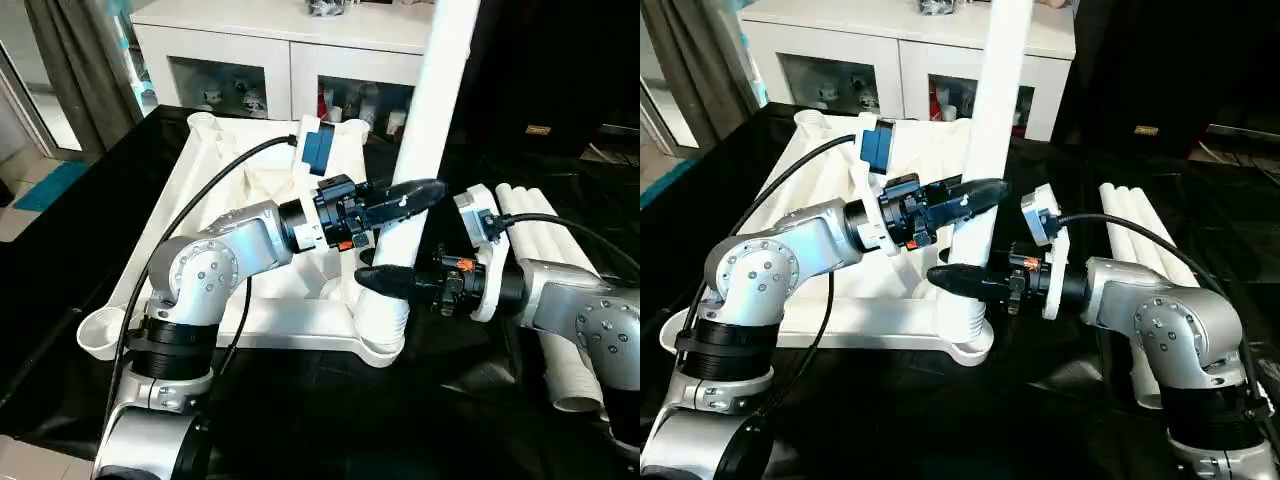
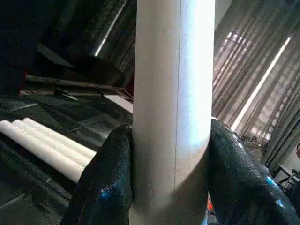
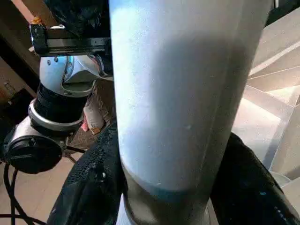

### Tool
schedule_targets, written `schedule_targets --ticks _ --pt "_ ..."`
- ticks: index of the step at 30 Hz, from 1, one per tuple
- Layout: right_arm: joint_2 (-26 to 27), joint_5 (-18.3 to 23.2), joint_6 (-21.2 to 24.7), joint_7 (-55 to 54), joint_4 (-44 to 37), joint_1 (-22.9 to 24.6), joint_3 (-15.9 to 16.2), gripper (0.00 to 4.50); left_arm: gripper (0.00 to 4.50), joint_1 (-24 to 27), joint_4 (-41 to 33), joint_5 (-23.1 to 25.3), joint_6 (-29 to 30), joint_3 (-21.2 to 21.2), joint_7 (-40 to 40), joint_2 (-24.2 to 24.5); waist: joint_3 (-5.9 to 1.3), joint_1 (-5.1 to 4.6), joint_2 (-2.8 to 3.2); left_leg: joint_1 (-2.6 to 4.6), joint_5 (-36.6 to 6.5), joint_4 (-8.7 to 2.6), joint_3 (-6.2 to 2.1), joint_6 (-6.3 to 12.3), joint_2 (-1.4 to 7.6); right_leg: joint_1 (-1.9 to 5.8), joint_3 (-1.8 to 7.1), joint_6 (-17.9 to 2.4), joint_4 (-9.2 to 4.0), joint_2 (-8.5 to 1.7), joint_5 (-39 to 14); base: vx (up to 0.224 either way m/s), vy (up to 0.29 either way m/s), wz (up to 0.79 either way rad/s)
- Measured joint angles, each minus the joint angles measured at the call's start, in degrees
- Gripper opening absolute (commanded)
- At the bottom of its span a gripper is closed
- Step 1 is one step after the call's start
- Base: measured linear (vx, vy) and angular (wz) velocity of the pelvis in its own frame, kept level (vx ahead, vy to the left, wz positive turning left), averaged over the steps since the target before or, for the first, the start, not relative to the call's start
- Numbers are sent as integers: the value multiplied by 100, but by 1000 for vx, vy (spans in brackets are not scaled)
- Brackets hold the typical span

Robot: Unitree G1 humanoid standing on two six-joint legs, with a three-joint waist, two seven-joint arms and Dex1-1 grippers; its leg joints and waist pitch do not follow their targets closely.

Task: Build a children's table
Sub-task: Pick table leg

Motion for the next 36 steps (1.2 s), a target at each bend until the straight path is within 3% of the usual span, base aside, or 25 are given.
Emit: schedule_targets --ticks 2,7,24,27,36 --pt "-1 4 0 3 5 -2 7 202 187 0 0 0 4 -1 -17 5 0 1 0 0 0 0 0 0 0 0 0 0 0 0 0 0 0 0" --pt "0 19 3 18 21 -2 9 189 187 1 0 0 6 0 -22 8 0 2 -1 0 0 1 0 1 0 0 0 0 1 0 0 0 0 0" --pt "-2 -42 -62 52 40 23 85 188 187 76 -33 -15 29 3 -25 22 -1 1 -1 0 1 1 0 1 0 0 0 -1 3 0 1 0 0 0" --pt "-2 -63 -139 55 40 32 120 262 187 79 -41 -15 28 1 -37 38 -1 3 -1 0 2 2 0 1 0 0 0 -1 3 0 1 0 0 0" --pt "-2 -122 -167 55 30 43 186 265 187 176 -155 -21 27 -45 -91 72 -1 1 -2 1 2 4 1 2 1 2 0 -2 4 0 1 0 0 0"
